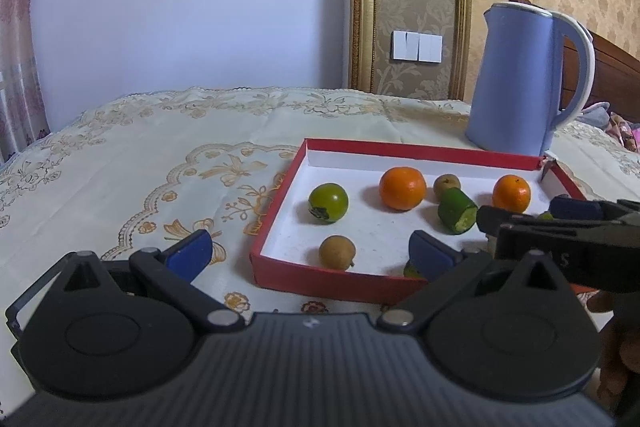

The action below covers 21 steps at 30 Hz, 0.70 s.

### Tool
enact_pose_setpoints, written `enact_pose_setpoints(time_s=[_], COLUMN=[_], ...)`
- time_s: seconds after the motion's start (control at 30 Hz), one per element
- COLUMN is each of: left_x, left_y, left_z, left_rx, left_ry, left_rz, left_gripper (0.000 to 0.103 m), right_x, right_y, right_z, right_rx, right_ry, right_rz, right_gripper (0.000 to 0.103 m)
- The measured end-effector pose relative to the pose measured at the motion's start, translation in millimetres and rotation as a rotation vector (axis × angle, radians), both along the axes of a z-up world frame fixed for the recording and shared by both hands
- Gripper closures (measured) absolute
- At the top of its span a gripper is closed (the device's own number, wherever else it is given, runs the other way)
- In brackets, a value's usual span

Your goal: Organize fruits

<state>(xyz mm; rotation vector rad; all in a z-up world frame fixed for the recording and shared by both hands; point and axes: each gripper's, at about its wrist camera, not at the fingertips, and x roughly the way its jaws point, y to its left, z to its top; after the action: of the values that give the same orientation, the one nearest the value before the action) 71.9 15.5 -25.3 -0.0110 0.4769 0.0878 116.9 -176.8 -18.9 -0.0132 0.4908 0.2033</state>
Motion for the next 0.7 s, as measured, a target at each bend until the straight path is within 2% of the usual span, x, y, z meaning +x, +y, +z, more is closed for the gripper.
enact_pose_setpoints(time_s=[0.7], left_x=[-4.5], left_y=[-6.0], left_z=[0.7], left_rx=[-0.001], left_ry=[0.019], left_rz=[0.001], left_gripper=[0.0], right_x=[-45.3], right_y=[-16.8], right_z=[3.0], right_rx=[-0.041], right_ry=[-0.018], right_rz=[-0.023], right_gripper=[0.016])
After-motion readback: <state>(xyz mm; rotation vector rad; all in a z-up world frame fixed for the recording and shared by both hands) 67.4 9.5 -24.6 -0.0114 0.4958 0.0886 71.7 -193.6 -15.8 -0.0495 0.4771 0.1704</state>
